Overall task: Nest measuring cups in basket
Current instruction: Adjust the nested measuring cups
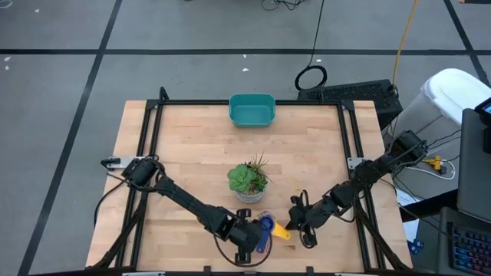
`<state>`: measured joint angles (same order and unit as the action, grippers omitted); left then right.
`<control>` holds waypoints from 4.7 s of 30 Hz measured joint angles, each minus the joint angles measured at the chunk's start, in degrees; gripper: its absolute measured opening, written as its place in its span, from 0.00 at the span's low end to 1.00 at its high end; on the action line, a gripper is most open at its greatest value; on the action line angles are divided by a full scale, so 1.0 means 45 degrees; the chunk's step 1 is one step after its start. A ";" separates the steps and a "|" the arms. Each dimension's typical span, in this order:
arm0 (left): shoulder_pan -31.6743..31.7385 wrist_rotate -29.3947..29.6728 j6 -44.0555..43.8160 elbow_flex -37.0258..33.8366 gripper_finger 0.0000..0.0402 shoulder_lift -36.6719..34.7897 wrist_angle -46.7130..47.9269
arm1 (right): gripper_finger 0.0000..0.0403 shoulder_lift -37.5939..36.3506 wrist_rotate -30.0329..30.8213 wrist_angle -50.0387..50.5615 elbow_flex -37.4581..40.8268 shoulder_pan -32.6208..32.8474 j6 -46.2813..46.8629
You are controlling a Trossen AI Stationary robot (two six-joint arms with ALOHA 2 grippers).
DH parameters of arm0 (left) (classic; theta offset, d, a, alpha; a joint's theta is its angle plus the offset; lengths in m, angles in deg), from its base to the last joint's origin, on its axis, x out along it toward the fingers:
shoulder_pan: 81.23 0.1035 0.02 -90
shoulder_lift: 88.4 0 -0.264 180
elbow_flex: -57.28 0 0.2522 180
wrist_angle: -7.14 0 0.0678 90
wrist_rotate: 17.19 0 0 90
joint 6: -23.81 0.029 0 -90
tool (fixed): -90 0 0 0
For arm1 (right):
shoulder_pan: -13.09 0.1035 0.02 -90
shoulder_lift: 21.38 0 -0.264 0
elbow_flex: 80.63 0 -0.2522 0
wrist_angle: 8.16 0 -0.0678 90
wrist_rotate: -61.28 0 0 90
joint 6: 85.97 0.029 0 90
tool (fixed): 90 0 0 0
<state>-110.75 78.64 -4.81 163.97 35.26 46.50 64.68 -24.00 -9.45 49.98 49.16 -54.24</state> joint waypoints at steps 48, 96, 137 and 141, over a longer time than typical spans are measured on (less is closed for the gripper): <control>-0.0370 -0.0182 -0.0103 -0.0010 0.11 0.0000 0.0293 | 0.00 -0.1428 0.3268 0.4360 -0.0604 0.0492 -0.0156; -0.0894 -0.0502 0.0968 0.0767 0.11 -0.0010 -0.0090 | 0.00 0.1333 0.3499 0.0713 -0.2858 0.1155 -0.3790; -0.0894 -0.0494 0.1307 0.0767 0.11 -0.0010 -0.0407 | 0.00 0.2740 0.1892 -0.0087 -0.4169 -0.0359 -0.4557; -0.0899 -0.0493 0.1311 0.0767 0.11 -0.0010 -0.0410 | 0.00 0.2740 0.1882 -0.0080 -0.4169 -0.0359 -0.4552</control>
<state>-114.79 76.43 1.09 167.42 35.21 44.65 77.01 -15.53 -9.81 31.22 47.55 -74.73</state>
